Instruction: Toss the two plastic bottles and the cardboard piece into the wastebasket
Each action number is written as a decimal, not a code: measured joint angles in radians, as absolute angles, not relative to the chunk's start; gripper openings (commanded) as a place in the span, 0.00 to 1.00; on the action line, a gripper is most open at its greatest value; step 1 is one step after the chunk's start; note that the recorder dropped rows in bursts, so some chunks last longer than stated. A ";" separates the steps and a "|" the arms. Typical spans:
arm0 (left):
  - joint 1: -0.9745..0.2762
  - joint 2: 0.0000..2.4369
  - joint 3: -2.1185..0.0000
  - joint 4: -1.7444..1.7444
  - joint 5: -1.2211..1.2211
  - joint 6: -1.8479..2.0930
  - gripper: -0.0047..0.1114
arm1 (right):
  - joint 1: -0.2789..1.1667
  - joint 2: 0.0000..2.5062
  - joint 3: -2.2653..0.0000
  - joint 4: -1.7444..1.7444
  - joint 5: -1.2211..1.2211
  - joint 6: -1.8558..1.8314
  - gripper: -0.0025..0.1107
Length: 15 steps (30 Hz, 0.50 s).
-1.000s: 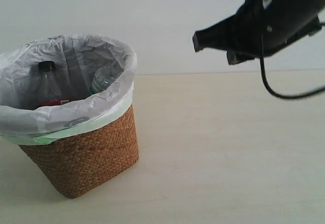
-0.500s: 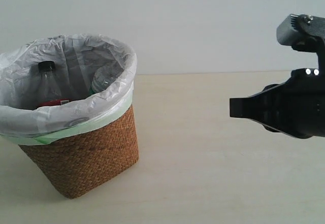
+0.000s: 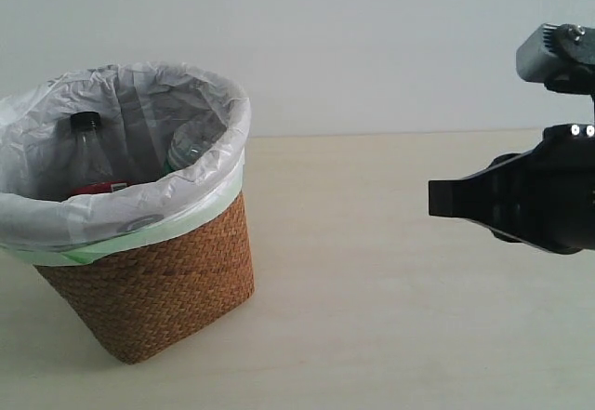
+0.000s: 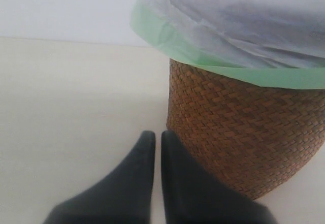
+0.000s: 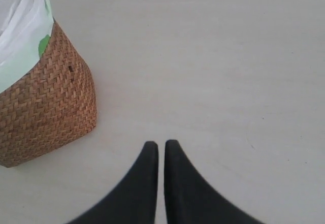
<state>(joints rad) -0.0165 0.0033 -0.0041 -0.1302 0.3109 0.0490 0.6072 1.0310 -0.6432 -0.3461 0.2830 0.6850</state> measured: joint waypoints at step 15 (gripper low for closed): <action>-0.016 0.003 -0.004 -0.130 0.311 0.049 0.07 | 0.364 0.632 -0.265 -0.323 -0.092 0.688 0.02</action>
